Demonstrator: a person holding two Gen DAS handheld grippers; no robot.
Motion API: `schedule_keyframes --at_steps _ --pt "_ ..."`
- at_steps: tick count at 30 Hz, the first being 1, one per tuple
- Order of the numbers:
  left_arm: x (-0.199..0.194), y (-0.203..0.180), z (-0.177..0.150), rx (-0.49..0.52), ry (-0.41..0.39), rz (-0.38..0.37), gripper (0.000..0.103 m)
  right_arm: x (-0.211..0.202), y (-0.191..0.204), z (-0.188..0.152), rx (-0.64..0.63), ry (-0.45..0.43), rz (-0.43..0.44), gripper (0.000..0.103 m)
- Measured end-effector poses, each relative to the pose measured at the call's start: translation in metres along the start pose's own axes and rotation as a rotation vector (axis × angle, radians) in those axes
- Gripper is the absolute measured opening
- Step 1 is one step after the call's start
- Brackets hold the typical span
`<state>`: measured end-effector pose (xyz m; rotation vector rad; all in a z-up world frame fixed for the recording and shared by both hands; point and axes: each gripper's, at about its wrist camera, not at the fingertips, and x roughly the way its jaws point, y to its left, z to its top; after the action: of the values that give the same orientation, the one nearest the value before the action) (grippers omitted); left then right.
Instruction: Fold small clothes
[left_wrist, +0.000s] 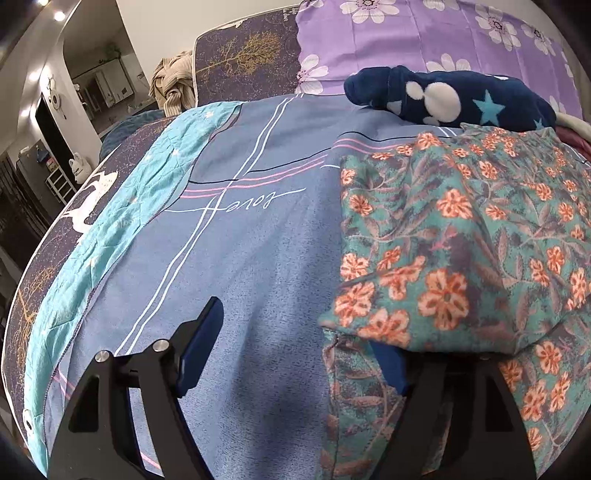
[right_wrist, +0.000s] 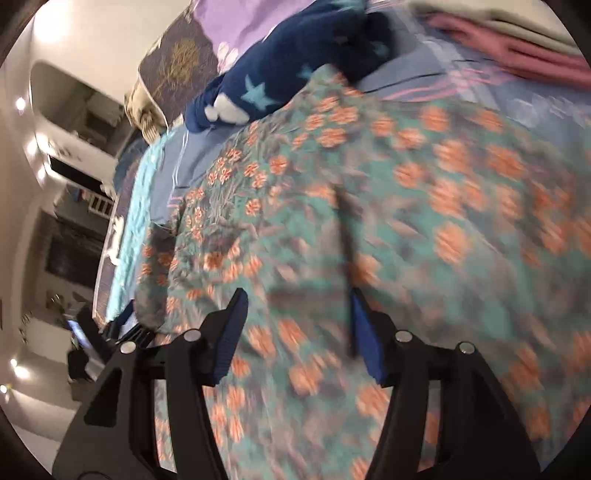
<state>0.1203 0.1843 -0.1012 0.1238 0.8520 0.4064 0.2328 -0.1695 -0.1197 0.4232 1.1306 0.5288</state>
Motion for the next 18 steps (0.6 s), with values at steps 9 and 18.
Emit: schedule_keyframes --at_steps 9,18 --pt "-0.005 0.008 0.004 -0.035 -0.042 0.108 0.078 -0.078 0.031 -0.016 -0.124 -0.316 -0.177 0.007" --pt "-0.02 -0.023 -0.002 0.135 -0.105 0.165 0.078 -0.058 -0.012 -0.015 -0.014 -0.215 -0.333 0.022"
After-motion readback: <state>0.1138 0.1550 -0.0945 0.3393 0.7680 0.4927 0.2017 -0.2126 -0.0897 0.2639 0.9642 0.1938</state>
